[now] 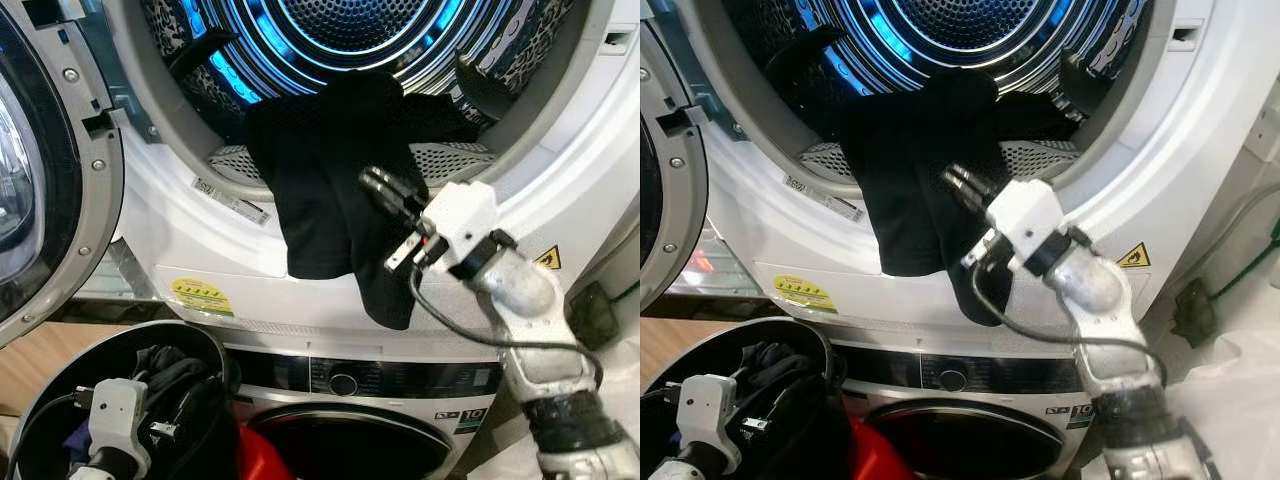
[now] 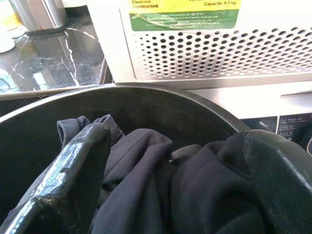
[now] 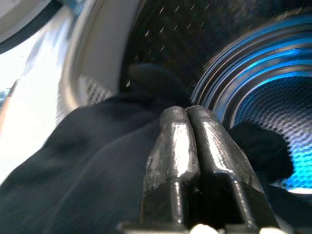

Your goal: Clothes washing

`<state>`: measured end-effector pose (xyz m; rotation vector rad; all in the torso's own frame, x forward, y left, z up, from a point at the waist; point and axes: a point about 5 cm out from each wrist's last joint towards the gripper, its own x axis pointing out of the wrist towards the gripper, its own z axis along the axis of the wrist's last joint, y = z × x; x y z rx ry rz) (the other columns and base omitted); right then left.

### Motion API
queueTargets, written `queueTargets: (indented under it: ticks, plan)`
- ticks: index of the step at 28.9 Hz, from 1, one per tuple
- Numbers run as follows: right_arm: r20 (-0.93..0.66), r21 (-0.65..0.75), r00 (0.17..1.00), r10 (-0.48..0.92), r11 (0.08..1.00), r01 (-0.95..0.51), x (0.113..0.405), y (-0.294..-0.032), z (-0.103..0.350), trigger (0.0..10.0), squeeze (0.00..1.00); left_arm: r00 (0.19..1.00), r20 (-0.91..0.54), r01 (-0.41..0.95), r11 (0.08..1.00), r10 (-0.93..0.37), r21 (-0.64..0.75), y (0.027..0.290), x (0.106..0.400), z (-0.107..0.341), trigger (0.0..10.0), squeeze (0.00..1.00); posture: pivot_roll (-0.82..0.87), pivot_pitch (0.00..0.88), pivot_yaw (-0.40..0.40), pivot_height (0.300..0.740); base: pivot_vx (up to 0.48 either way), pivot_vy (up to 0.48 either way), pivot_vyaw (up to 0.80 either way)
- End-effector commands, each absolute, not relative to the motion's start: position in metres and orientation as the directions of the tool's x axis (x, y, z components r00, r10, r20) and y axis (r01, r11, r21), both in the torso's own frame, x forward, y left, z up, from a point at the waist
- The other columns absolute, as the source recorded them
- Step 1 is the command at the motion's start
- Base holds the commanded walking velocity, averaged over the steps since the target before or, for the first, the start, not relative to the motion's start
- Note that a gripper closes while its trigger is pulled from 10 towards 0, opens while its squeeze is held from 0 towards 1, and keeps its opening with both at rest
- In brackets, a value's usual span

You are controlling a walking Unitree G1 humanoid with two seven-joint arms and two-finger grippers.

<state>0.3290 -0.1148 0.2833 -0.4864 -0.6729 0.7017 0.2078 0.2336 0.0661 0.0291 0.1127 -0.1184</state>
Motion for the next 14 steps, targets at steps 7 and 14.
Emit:
queueTargets:
  ticks: [7,14]
  plan:
    - [0.368,-0.666,0.562,0.741,0.632,-0.396,0.334,-0.102,0.291,2.5,0.0,0.987,-0.118,0.109,0.994,-0.108,0.005,0.235,0.21,0.066,10.0,0.0,0.09,0.0,0.103,0.74,0.0,0.0,0.0]
    - [0.298,-0.776,0.492,0.818,0.507,-0.374,0.342,-0.087,0.318,10.0,0.0,0.982,-0.123,0.142,0.99,-0.14,0.004,0.234,0.213,0.067,10.0,0.0,0.07,0.0,0.11,0.74,0.0,0.0,0.0]
